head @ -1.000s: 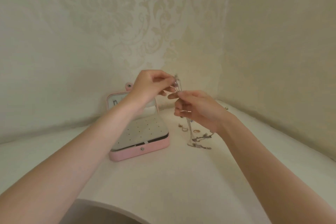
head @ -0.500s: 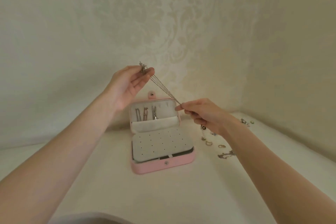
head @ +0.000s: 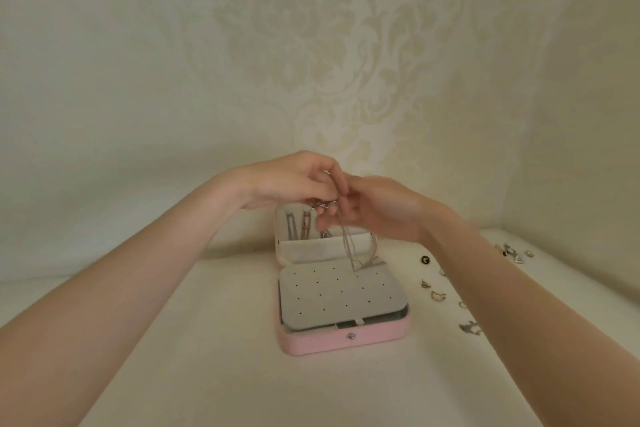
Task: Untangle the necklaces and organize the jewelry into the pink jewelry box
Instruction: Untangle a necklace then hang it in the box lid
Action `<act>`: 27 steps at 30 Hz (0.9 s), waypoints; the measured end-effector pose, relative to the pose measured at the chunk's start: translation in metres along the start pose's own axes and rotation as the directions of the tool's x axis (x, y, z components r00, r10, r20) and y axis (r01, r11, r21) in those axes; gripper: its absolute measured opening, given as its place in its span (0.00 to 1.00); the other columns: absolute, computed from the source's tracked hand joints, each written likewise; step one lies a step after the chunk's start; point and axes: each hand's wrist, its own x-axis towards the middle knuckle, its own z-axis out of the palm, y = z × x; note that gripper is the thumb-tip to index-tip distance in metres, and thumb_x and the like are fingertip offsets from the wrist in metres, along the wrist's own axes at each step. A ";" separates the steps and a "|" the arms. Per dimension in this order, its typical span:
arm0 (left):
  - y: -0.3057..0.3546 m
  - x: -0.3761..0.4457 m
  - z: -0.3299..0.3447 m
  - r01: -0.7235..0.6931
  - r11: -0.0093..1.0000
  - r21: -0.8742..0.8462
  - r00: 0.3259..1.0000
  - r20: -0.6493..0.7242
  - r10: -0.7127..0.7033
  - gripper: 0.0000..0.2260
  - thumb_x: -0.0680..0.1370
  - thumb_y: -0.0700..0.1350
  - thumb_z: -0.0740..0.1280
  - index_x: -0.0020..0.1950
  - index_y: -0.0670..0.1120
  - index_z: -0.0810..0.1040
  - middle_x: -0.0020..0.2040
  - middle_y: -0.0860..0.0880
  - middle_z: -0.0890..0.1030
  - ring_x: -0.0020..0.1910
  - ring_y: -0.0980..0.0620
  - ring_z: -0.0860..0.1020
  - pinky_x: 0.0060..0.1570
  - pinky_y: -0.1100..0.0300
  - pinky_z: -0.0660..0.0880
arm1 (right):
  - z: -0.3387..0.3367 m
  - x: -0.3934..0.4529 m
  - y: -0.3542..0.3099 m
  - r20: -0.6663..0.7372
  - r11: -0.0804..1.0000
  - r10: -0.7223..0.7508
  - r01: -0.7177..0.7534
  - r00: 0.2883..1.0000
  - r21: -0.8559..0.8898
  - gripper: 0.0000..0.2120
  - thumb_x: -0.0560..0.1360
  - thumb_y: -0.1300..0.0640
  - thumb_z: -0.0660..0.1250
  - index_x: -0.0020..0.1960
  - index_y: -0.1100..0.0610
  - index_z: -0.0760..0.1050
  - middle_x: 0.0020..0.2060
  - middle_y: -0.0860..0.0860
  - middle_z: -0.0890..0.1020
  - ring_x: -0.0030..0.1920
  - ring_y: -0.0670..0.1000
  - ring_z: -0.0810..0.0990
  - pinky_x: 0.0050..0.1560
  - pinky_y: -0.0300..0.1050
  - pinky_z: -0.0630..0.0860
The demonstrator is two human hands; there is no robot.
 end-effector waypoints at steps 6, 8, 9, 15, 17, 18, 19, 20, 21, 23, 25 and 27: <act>-0.017 0.004 -0.013 -0.004 0.988 0.154 0.997 -0.077 0.016 0.10 0.76 0.34 0.65 0.55 0.46 0.75 0.53 0.49 0.79 0.40 0.54 0.81 0.41 0.66 0.75 | -0.023 -0.004 0.001 -0.055 0.961 0.143 -0.152 0.988 -0.232 0.12 0.77 0.54 0.63 0.46 0.62 0.80 0.27 0.46 0.61 0.28 0.45 0.57 0.31 0.37 0.58; -0.029 0.014 -0.008 0.016 0.983 0.181 0.994 -0.108 0.003 0.12 0.75 0.35 0.67 0.57 0.44 0.76 0.50 0.50 0.81 0.38 0.56 0.82 0.45 0.65 0.77 | -0.031 0.000 -0.007 -0.116 0.902 0.125 -0.161 0.985 -0.402 0.09 0.77 0.57 0.64 0.45 0.61 0.81 0.25 0.45 0.62 0.27 0.44 0.58 0.29 0.36 0.58; -0.035 0.019 -0.004 0.026 0.982 0.185 0.993 -0.122 -0.004 0.11 0.74 0.35 0.68 0.55 0.44 0.77 0.46 0.51 0.83 0.38 0.57 0.82 0.48 0.63 0.77 | -0.033 0.002 -0.013 -0.148 0.854 0.109 -0.169 0.983 -0.492 0.08 0.77 0.58 0.65 0.45 0.60 0.82 0.24 0.44 0.62 0.26 0.44 0.59 0.28 0.35 0.59; -0.066 0.052 0.024 0.056 0.986 0.156 0.930 -0.367 0.005 0.06 0.70 0.37 0.73 0.40 0.48 0.82 0.38 0.50 0.83 0.43 0.53 0.82 0.48 0.61 0.75 | -0.041 0.032 -0.029 -0.220 0.356 -0.082 -0.178 0.972 -0.917 0.06 0.72 0.59 0.70 0.45 0.61 0.83 0.27 0.48 0.72 0.27 0.43 0.66 0.26 0.31 0.62; -0.073 0.060 0.031 0.089 0.982 0.170 0.904 -0.427 -0.008 0.04 0.70 0.40 0.74 0.39 0.49 0.83 0.38 0.50 0.80 0.43 0.52 0.80 0.48 0.58 0.74 | -0.042 0.040 -0.025 -0.227 0.296 -0.132 -0.180 0.965 -0.938 0.06 0.72 0.59 0.70 0.46 0.61 0.82 0.33 0.50 0.77 0.31 0.45 0.71 0.30 0.33 0.65; -0.076 0.064 0.033 0.105 0.979 0.175 0.894 -0.448 -0.016 0.03 0.70 0.41 0.74 0.40 0.49 0.84 0.40 0.47 0.81 0.43 0.52 0.79 0.49 0.58 0.74 | -0.042 0.043 -0.022 -0.226 0.278 -0.148 -0.178 0.963 -0.944 0.06 0.72 0.60 0.70 0.46 0.62 0.82 0.35 0.52 0.79 0.34 0.47 0.73 0.32 0.35 0.66; -0.079 0.067 0.036 0.120 0.974 0.190 0.887 -0.460 -0.020 0.02 0.70 0.42 0.74 0.41 0.48 0.84 0.41 0.46 0.81 0.42 0.52 0.78 0.47 0.62 0.73 | -0.043 0.046 -0.019 -0.222 0.263 -0.162 -0.175 0.961 -0.949 0.06 0.72 0.60 0.70 0.45 0.62 0.82 0.36 0.53 0.80 0.37 0.49 0.75 0.33 0.36 0.68; -0.080 0.068 0.038 0.139 0.966 0.217 0.883 -0.469 -0.021 0.02 0.71 0.43 0.73 0.42 0.47 0.85 0.40 0.47 0.81 0.41 0.54 0.77 0.42 0.68 0.70 | -0.044 0.050 -0.016 -0.217 0.250 -0.174 -0.170 0.961 -0.953 0.06 0.72 0.60 0.70 0.45 0.63 0.82 0.37 0.54 0.80 0.39 0.50 0.76 0.34 0.37 0.69; -0.082 0.070 0.040 0.155 0.956 0.247 0.879 -0.477 -0.019 0.03 0.72 0.44 0.73 0.43 0.46 0.84 0.37 0.50 0.80 0.40 0.55 0.76 0.38 0.69 0.69 | -0.045 0.053 -0.014 -0.209 0.235 -0.183 -0.164 0.961 -0.958 0.06 0.72 0.60 0.70 0.45 0.63 0.82 0.37 0.54 0.80 0.40 0.51 0.76 0.35 0.38 0.69; -0.087 0.074 0.041 0.160 0.944 0.289 0.870 -0.493 0.004 0.04 0.72 0.44 0.72 0.44 0.44 0.84 0.32 0.57 0.76 0.36 0.57 0.76 0.35 0.66 0.69 | -0.046 0.058 -0.010 -0.191 0.206 -0.186 -0.152 0.964 -0.967 0.06 0.71 0.60 0.71 0.44 0.62 0.82 0.34 0.52 0.78 0.39 0.51 0.76 0.34 0.38 0.68; -0.091 0.076 0.043 0.155 0.938 0.309 0.866 -0.500 0.022 0.04 0.72 0.43 0.72 0.44 0.44 0.83 0.29 0.58 0.76 0.32 0.58 0.75 0.33 0.64 0.69 | -0.048 0.063 -0.007 -0.180 0.190 -0.181 -0.145 0.967 -0.971 0.04 0.71 0.60 0.71 0.43 0.61 0.81 0.30 0.48 0.75 0.38 0.51 0.75 0.34 0.40 0.69; -0.095 0.077 0.047 0.163 0.928 0.334 0.871 -0.490 0.023 0.02 0.72 0.44 0.72 0.41 0.46 0.83 0.31 0.54 0.78 0.33 0.54 0.77 0.35 0.61 0.70 | -0.049 0.067 -0.005 -0.173 0.174 -0.171 -0.143 0.970 -0.974 0.04 0.70 0.59 0.72 0.40 0.59 0.79 0.30 0.47 0.73 0.38 0.51 0.75 0.37 0.42 0.71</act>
